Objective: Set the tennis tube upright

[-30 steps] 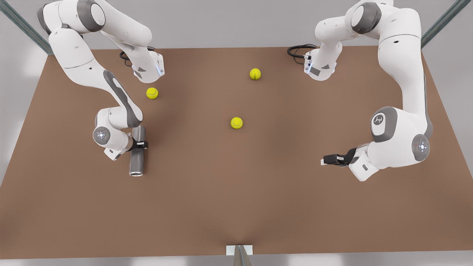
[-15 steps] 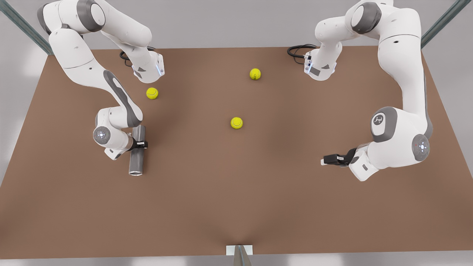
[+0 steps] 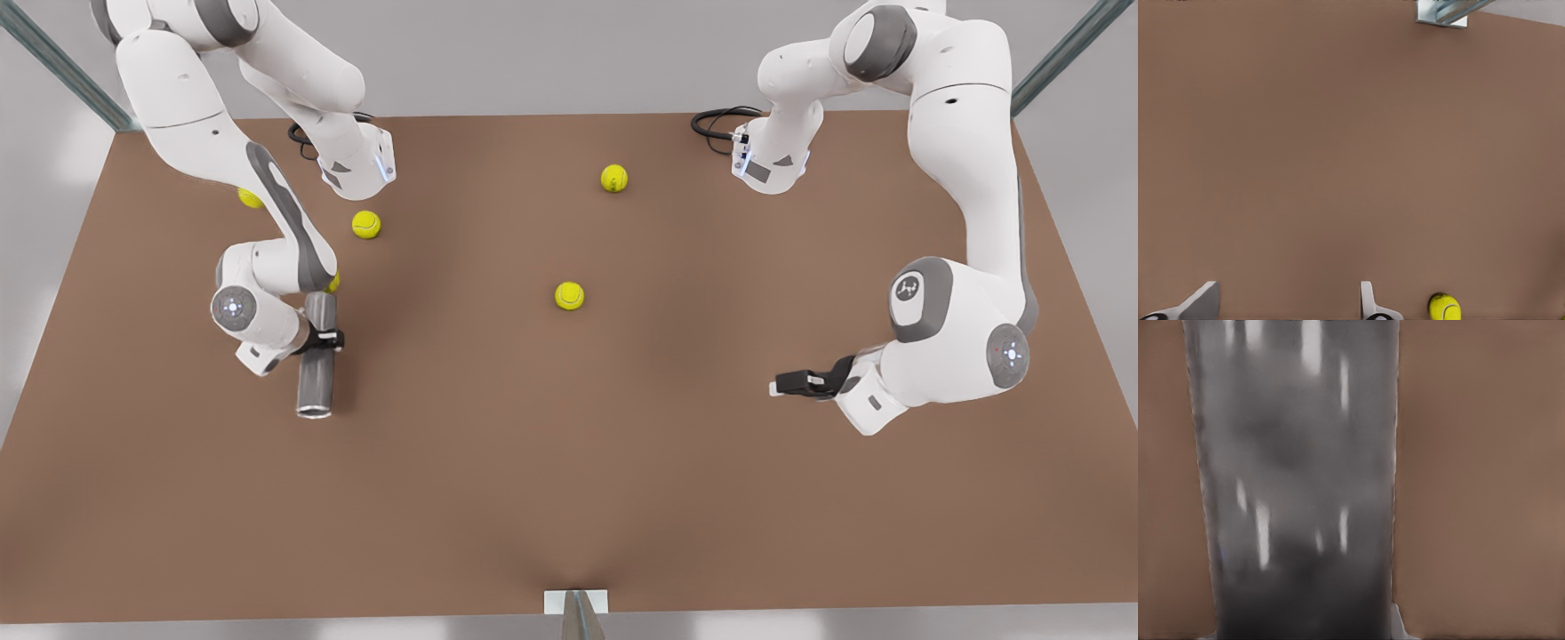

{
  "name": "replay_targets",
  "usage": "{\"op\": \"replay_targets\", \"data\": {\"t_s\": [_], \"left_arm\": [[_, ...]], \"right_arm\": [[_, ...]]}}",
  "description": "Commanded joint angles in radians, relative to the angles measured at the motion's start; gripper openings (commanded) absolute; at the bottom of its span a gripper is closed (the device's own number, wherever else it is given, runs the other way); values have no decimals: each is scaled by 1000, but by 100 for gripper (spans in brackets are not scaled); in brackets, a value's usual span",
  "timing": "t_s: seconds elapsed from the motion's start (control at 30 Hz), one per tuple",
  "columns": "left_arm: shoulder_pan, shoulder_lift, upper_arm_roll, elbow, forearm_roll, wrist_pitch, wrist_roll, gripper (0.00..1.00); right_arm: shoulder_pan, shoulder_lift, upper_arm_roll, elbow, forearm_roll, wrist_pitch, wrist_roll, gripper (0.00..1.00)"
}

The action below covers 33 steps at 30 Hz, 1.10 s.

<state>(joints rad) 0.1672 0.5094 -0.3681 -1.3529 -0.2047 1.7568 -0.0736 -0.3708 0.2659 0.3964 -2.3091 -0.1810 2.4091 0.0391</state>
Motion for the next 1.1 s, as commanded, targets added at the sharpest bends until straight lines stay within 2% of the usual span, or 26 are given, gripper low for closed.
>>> {"op": "replay_targets", "data": {"t_s": [0.0, 0.1, 0.27, 0.3, 0.37, 0.5, 0.67, 0.8, 0.9, 1.07], "left_arm": [[0, 0, 0, 1, -1, 0, 0, 100], [3, 0, 0, 0, -1, 0, 2, 100], [23, -11, 9, 5, -4, -17, -2, 100], [25, -12, 9, 4, -4, -57, -3, 100], [29, -15, 5, 8, -9, -91, -23, 100], [28, 50, 3, 8, -87, -71, -3, 100], [41, 92, 1, 9, -88, -26, 2, 100], [29, 132, -5, 17, -91, 20, 2, 100], [21, 159, -14, 15, -232, 59, 0, 100], [0, 196, -35, 15, -256, 110, 2, 100]], "right_arm": [[-2, -8, 9, -1, -2, -5, 2, 72], [6, -70, 125, 2, 6, -42, 21, 72], [9, -86, 274, 16, 5, -48, 19, 72], [50, -83, 285, 25, 2, -47, 18, 72], [137, -65, 285, 51, -11, -47, 13, 72], [286, 4, 286, 125, -239, -39, -2, 72], [450, 122, 292, 217, -400, 24, -91, 72], [524, 242, 280, 355, -511, 21, -238, 72], [532, 315, 274, 433, -621, 7, -306, 72], [720, 453, 116, 661, -655, 5, -335, 72]]}}
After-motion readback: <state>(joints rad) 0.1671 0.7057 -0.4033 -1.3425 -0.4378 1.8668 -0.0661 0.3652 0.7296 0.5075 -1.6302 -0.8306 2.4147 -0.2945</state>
